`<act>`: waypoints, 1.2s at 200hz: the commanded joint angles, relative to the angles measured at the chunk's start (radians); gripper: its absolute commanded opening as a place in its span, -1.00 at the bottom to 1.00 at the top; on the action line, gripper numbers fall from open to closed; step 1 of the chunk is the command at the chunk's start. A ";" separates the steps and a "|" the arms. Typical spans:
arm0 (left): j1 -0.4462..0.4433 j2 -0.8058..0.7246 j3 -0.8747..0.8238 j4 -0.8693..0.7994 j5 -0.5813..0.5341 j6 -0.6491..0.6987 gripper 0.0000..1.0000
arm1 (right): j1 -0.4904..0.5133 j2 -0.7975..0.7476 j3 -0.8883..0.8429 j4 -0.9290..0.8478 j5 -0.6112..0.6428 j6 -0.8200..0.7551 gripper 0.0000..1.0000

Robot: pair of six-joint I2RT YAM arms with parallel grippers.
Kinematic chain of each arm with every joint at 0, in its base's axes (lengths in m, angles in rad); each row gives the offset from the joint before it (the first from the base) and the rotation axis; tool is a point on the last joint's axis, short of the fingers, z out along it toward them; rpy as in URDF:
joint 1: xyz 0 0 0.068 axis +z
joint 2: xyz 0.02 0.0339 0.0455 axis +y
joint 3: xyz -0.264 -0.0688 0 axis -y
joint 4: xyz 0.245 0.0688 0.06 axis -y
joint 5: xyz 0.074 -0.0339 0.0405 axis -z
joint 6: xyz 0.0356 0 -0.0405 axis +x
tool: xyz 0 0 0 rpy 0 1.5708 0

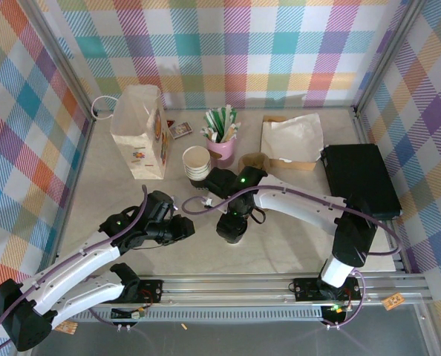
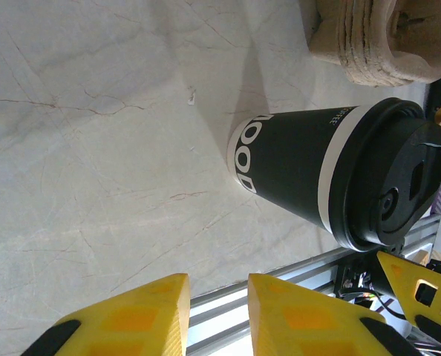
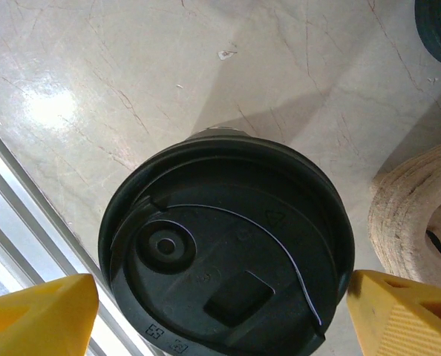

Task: Pack the takeout coffee

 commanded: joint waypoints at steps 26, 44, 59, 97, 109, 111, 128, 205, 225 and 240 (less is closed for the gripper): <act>0.006 0.001 -0.002 -0.027 -0.010 0.009 -0.46 | 0.013 0.017 0.004 -0.021 0.029 0.035 0.66; 0.006 0.001 -0.002 -0.028 -0.009 0.011 -0.46 | 0.014 0.020 0.000 -0.027 0.039 0.076 0.63; 0.008 0.001 -0.001 -0.030 -0.010 0.013 -0.46 | 0.014 0.020 0.000 -0.029 0.043 0.098 0.59; 0.008 0.001 0.001 -0.033 -0.010 0.018 -0.46 | 0.016 0.020 0.001 -0.049 0.048 0.175 0.52; 0.010 0.002 -0.001 -0.035 -0.010 0.019 -0.46 | 0.016 0.018 0.001 -0.057 0.049 0.206 0.51; 0.011 0.003 -0.001 -0.035 -0.011 0.018 -0.46 | 0.016 0.019 0.002 -0.058 0.048 0.211 0.51; 0.010 0.004 -0.001 -0.037 -0.011 0.017 -0.46 | 0.017 0.018 0.004 -0.070 0.051 0.262 0.47; 0.011 0.012 0.018 -0.030 -0.030 0.023 -0.46 | 0.022 0.042 0.043 -0.157 0.074 0.552 0.46; 0.011 0.018 0.023 -0.025 -0.031 0.022 -0.46 | 0.022 0.051 0.053 -0.169 0.067 0.605 0.46; 0.010 0.025 0.028 -0.022 -0.030 0.025 -0.46 | 0.022 0.050 0.055 -0.166 0.063 0.636 0.46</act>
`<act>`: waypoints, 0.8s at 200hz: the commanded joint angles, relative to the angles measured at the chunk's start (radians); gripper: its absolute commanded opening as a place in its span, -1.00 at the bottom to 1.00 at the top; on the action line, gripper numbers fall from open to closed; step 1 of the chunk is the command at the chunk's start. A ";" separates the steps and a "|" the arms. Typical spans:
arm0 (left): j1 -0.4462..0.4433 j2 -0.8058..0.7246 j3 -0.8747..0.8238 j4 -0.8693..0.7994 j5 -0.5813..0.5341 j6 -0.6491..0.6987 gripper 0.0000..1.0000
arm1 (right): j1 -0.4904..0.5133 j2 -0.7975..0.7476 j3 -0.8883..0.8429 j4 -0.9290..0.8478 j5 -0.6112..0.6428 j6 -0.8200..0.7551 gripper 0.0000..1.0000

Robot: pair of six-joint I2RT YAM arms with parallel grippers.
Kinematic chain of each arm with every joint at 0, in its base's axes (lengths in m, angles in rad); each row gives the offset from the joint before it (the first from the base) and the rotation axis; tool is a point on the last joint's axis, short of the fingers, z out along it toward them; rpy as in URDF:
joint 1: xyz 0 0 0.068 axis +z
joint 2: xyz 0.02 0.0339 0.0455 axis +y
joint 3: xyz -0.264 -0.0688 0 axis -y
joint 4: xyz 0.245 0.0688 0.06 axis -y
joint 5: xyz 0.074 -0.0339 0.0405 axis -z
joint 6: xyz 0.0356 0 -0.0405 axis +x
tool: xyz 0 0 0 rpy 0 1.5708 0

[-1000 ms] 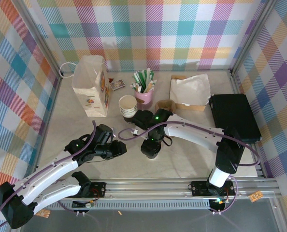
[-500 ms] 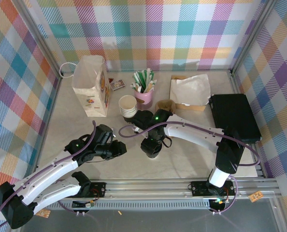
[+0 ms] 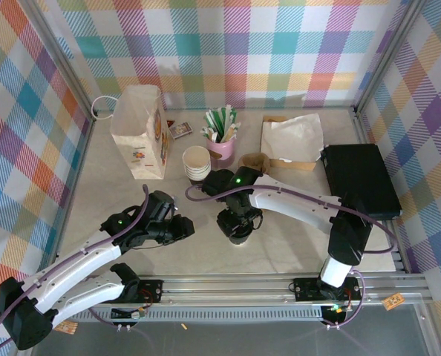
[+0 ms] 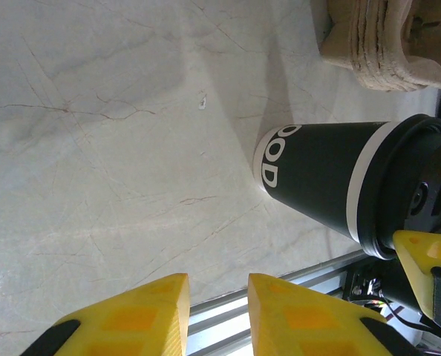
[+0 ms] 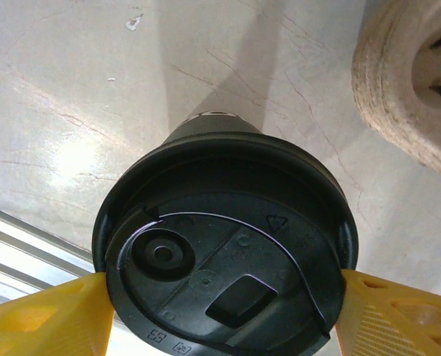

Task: Pack the takeout coffee

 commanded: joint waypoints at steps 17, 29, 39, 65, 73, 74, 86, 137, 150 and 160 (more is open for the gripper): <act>0.010 0.017 0.035 -0.015 -0.012 0.025 -0.46 | 0.006 0.011 0.017 -0.046 -0.004 0.139 0.46; 0.010 0.021 0.040 -0.014 -0.012 0.027 -0.46 | 0.006 0.011 0.017 -0.039 -0.013 0.156 0.46; 0.010 0.025 0.045 -0.015 -0.009 0.028 -0.46 | 0.005 0.012 0.017 -0.037 -0.021 0.169 0.46; 0.009 0.033 0.055 -0.011 -0.003 0.037 -0.46 | 0.005 0.007 0.010 -0.020 -0.038 0.198 0.46; 0.010 0.036 0.060 -0.012 -0.001 0.043 -0.46 | 0.003 0.003 0.005 -0.011 -0.044 0.205 0.46; 0.010 0.037 0.060 -0.012 -0.001 0.043 -0.46 | 0.004 0.002 0.005 -0.010 -0.044 0.205 0.46; 0.010 0.041 0.065 -0.011 0.002 0.050 -0.46 | 0.000 -0.007 -0.005 0.003 -0.054 0.219 0.46; 0.009 0.068 0.084 -0.002 0.019 0.070 -0.44 | -0.012 -0.051 -0.026 0.025 -0.058 0.250 0.65; 0.009 0.074 0.086 0.006 0.025 0.072 -0.43 | -0.015 -0.060 -0.023 0.026 -0.064 0.256 0.68; 0.010 0.077 0.086 0.013 0.031 0.075 -0.43 | -0.017 -0.067 -0.023 0.028 -0.071 0.259 0.69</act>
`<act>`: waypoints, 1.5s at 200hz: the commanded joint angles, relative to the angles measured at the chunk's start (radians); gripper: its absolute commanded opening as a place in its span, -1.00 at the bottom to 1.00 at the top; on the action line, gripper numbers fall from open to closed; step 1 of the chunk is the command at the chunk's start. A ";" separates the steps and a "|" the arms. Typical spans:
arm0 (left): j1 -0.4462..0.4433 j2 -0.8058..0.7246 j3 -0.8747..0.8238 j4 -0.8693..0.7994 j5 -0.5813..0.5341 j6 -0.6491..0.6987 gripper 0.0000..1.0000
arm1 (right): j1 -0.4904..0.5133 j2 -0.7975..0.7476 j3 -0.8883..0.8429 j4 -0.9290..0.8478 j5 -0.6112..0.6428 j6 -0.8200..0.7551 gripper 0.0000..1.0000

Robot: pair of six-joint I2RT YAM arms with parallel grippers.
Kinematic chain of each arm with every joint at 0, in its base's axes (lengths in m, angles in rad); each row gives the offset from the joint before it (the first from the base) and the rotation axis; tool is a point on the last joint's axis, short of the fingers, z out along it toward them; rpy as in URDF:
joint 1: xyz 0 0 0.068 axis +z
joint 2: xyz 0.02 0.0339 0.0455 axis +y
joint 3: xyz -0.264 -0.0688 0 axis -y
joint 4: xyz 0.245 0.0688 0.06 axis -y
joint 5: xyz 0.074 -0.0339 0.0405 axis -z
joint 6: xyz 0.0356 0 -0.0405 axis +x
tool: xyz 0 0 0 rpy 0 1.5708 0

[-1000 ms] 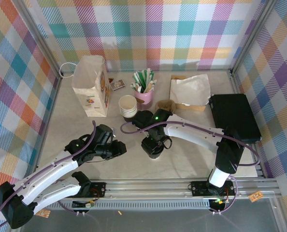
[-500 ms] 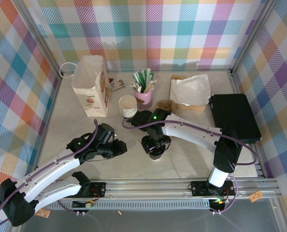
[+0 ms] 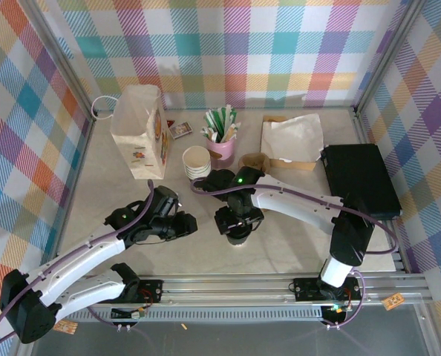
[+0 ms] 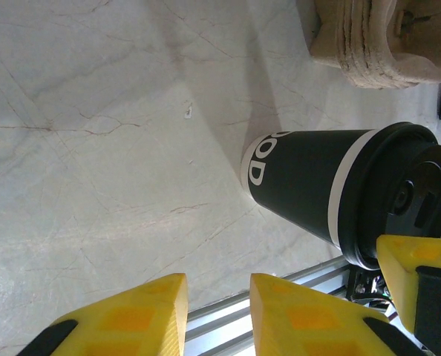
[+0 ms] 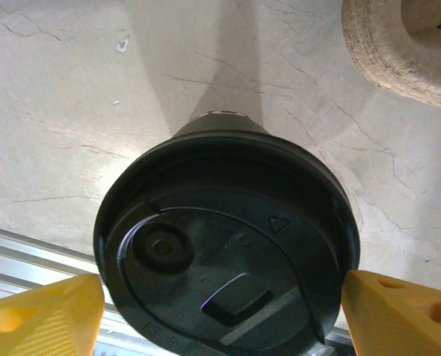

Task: Pack the takeout coffee

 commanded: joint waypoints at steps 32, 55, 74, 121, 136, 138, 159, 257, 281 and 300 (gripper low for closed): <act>0.011 0.021 0.038 0.047 0.051 0.028 -0.41 | -0.015 -0.084 -0.003 -0.006 -0.039 0.045 0.72; 0.010 0.042 0.041 0.094 0.077 0.028 -0.41 | -0.032 -0.137 -0.001 -0.004 -0.047 0.054 0.69; 0.009 0.065 0.051 0.127 0.102 0.027 -0.41 | -0.056 -0.204 -0.026 0.029 -0.070 0.051 0.56; 0.010 0.100 0.024 0.258 0.165 -0.022 -0.41 | -0.264 -0.451 -0.326 0.236 -0.284 0.065 -0.02; 0.010 0.114 0.000 0.313 0.181 -0.058 -0.42 | -0.336 -0.513 -0.421 0.301 -0.353 0.071 -0.19; 0.010 0.116 -0.003 0.320 0.184 -0.063 -0.42 | -0.346 -0.519 -0.431 0.308 -0.361 0.071 -0.20; 0.009 0.138 -0.032 0.403 0.208 -0.104 -0.42 | -0.404 -0.559 -0.514 0.374 -0.426 0.077 -0.24; -0.017 0.197 -0.084 0.513 0.254 -0.190 -0.44 | -0.440 -0.511 -0.645 0.536 -0.557 0.134 -0.32; -0.030 0.216 -0.081 0.522 0.264 -0.198 -0.44 | -0.442 -0.496 -0.654 0.543 -0.567 0.133 -0.32; -0.038 0.229 -0.078 0.524 0.268 -0.197 -0.45 | -0.442 -0.489 -0.664 0.553 -0.575 0.137 -0.32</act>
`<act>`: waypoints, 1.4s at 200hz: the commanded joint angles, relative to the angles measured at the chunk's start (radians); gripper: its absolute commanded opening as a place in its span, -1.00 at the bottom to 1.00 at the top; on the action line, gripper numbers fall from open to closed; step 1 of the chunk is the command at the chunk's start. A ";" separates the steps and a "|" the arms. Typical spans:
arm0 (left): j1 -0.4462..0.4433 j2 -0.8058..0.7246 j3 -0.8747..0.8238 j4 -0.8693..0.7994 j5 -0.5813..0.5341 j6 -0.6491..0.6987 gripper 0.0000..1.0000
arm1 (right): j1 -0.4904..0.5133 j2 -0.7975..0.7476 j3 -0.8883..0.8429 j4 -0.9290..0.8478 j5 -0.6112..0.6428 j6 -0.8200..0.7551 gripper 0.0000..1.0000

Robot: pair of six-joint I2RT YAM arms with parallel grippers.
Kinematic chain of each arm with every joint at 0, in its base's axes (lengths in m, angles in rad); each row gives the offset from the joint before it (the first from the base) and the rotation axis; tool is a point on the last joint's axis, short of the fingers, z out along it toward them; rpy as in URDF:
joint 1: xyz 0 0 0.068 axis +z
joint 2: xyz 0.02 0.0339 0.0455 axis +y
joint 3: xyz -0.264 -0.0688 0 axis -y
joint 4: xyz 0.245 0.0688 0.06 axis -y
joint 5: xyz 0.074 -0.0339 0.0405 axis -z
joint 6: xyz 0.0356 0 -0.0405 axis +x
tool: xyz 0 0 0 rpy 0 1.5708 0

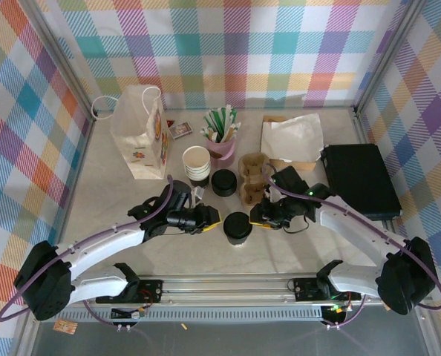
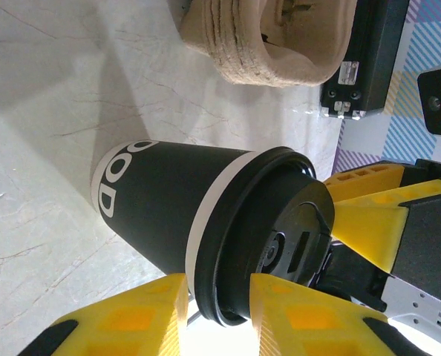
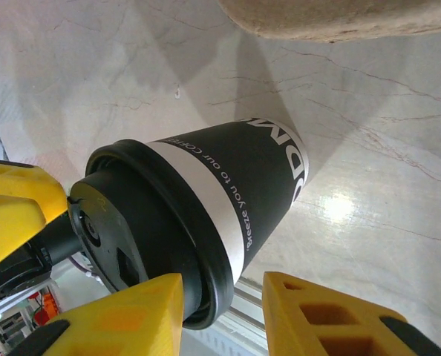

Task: Pack the takeout coffee

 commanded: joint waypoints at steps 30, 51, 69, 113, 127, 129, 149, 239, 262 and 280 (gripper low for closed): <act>-0.024 0.026 -0.014 0.027 0.026 -0.015 -0.47 | -0.005 0.003 -0.036 0.030 -0.038 0.021 -0.33; -0.027 0.029 -0.019 0.031 0.024 -0.015 -0.49 | -0.006 -0.004 -0.047 0.030 -0.034 0.024 -0.32; -0.031 0.038 -0.021 0.029 0.027 -0.015 -0.49 | -0.008 -0.004 -0.060 0.034 -0.036 0.025 -0.32; -0.045 0.063 -0.021 0.035 0.034 -0.018 -0.49 | -0.011 -0.004 -0.088 0.058 -0.044 0.033 -0.32; -0.047 0.065 -0.021 0.036 0.035 -0.018 -0.49 | -0.011 -0.004 -0.097 0.062 -0.050 0.034 -0.32; -0.047 0.066 -0.021 0.036 0.035 -0.017 -0.49 | -0.012 -0.006 -0.098 0.062 -0.051 0.034 -0.32; -0.049 0.067 -0.021 0.030 0.037 -0.016 -0.50 | -0.013 -0.011 -0.114 0.074 -0.056 0.039 -0.32; -0.051 0.032 -0.090 0.011 -0.024 -0.026 -0.50 | -0.019 -0.025 -0.164 0.144 -0.127 0.018 -0.30; -0.051 0.029 -0.098 0.002 -0.032 -0.026 -0.50 | -0.022 -0.026 -0.180 0.160 -0.135 -0.004 -0.31; -0.051 0.028 -0.098 -0.005 -0.032 -0.026 -0.50 | -0.030 -0.030 -0.195 0.168 -0.138 -0.012 -0.31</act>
